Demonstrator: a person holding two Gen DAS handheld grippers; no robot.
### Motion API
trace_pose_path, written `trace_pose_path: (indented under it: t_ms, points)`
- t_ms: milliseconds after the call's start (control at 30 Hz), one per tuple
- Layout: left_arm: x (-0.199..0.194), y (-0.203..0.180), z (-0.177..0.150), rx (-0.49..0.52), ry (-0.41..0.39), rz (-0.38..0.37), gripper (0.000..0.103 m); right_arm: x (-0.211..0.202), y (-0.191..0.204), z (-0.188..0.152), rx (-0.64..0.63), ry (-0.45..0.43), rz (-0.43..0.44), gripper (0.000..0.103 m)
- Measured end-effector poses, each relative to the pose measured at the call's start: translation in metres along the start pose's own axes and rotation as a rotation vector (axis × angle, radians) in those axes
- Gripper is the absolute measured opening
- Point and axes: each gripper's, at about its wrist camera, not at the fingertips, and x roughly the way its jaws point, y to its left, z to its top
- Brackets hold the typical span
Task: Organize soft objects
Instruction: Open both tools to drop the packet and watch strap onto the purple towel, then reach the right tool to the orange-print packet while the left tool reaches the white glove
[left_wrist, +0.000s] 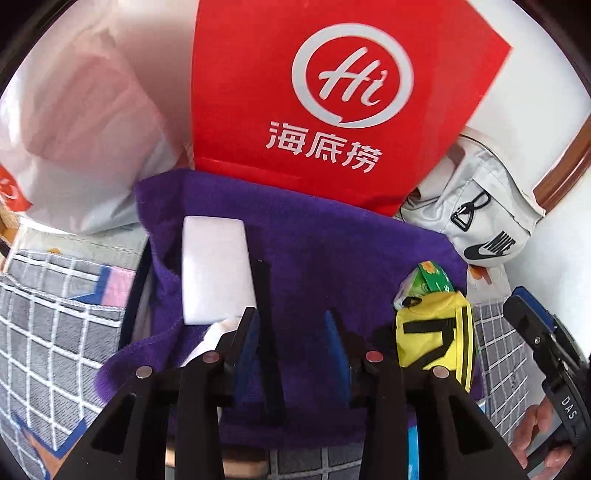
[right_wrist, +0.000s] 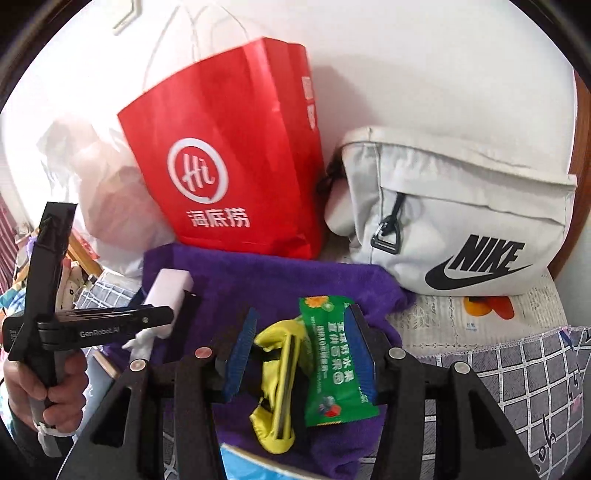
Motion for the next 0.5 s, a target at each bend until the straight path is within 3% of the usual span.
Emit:
trace_pose_path:
  t_ms: [67,233,500]
  points:
    - [-0.011,0.001,-0.007,0.012,0.004,0.026,0.037,-0.007,0.005,-0.002,-0.001,-0.014,-0.034,0.049]
    - [-0.041,0.009,-0.026,0.035,-0.012,0.051,0.044,-0.026,0.019,-0.014,-0.006,0.012,-0.003,0.049]
    - [-0.098,0.03,-0.081,-0.002,-0.03,0.058,0.051,-0.089,0.062,-0.067,-0.071,-0.009,-0.006,0.05]
